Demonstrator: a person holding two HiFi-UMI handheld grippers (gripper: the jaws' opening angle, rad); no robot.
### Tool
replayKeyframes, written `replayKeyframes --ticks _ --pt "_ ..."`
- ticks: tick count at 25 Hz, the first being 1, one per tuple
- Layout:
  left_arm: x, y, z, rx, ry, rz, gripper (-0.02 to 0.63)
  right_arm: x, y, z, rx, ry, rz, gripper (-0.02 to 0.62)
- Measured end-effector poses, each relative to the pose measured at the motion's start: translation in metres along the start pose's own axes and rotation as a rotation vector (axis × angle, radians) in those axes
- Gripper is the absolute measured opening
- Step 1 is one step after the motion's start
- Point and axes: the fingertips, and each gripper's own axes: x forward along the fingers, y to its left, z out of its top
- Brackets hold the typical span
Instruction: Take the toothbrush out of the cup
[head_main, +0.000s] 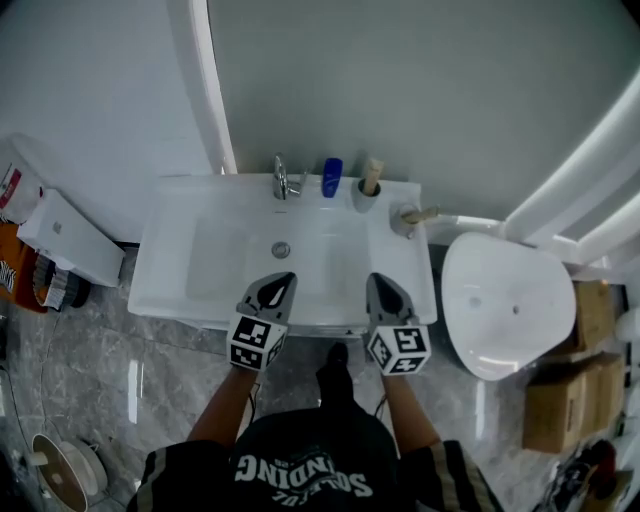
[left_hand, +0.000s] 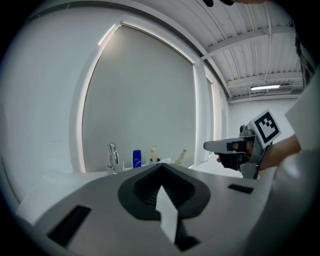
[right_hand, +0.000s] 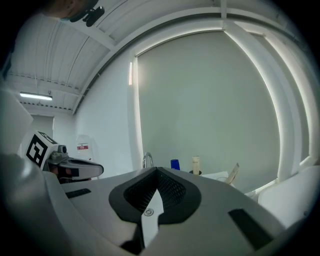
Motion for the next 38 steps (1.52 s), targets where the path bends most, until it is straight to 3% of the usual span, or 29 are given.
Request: replayKeyframes --ticks 11,16,26,29,38 --pt "0.111 0.012 0.032 -0.052 0.007 0.089 -0.003 0.091 -0.061 0.028 -0.034 0.033 0.150 -0.004" --pt "0.135 0.023 0.047 -0.021 0.005 0.129 -0.003 0.121 -0.063 0.036 -0.082 0.021 0.235 -0.004" --pt "0.160 0.039 0.052 -0.017 0.007 0.116 -0.002 0.143 -0.064 0.042 0.025 -0.007 0.316 -0.004" --pt "0.172 0.038 0.052 -0.028 0.012 0.098 -0.003 0.148 -0.073 0.040 0.036 0.010 0.325 -0.003" --pt "0.197 0.027 0.051 -0.034 0.021 0.057 -0.003 0.152 -0.097 0.028 -0.071 0.054 0.258 -0.003"
